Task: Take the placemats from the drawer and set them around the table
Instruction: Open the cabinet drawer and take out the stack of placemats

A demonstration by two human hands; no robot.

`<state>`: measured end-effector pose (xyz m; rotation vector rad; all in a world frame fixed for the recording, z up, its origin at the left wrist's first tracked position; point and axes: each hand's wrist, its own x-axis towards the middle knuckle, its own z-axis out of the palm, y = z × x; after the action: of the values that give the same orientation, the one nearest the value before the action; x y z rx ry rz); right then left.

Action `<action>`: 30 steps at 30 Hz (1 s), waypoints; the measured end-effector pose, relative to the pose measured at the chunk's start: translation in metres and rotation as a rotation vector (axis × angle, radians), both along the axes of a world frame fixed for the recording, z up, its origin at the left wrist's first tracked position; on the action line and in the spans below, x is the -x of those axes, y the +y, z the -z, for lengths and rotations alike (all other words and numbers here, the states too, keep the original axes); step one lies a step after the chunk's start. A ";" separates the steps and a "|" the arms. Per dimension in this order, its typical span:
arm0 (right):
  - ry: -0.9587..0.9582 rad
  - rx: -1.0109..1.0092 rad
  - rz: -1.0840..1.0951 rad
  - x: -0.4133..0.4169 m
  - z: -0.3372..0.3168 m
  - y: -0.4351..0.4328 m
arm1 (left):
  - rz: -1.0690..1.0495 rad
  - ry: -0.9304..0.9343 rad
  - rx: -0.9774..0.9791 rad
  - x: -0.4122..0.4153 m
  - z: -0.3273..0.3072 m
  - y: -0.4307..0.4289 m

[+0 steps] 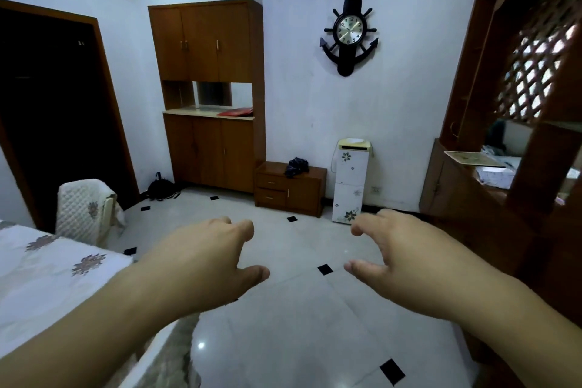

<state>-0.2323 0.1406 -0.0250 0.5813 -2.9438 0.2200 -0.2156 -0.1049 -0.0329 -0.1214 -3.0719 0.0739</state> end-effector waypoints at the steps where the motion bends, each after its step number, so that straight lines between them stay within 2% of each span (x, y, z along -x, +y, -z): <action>1: -0.001 -0.005 0.007 0.010 -0.001 -0.005 | 0.014 -0.002 0.000 0.013 -0.001 -0.003; 13: -0.053 -0.015 0.051 0.183 0.017 -0.010 | 0.061 -0.099 -0.025 0.198 0.016 -0.001; 23: -0.068 0.012 0.011 0.380 0.025 0.032 | -0.040 -0.071 -0.051 0.376 0.020 0.032; 30: -0.065 0.002 -0.070 0.497 0.027 0.021 | -0.110 -0.064 -0.043 0.477 0.028 0.021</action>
<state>-0.7293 0.1613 -0.0516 0.6898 -2.9876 0.2539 -0.6928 -0.0840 -0.0614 0.0484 -3.1401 0.0093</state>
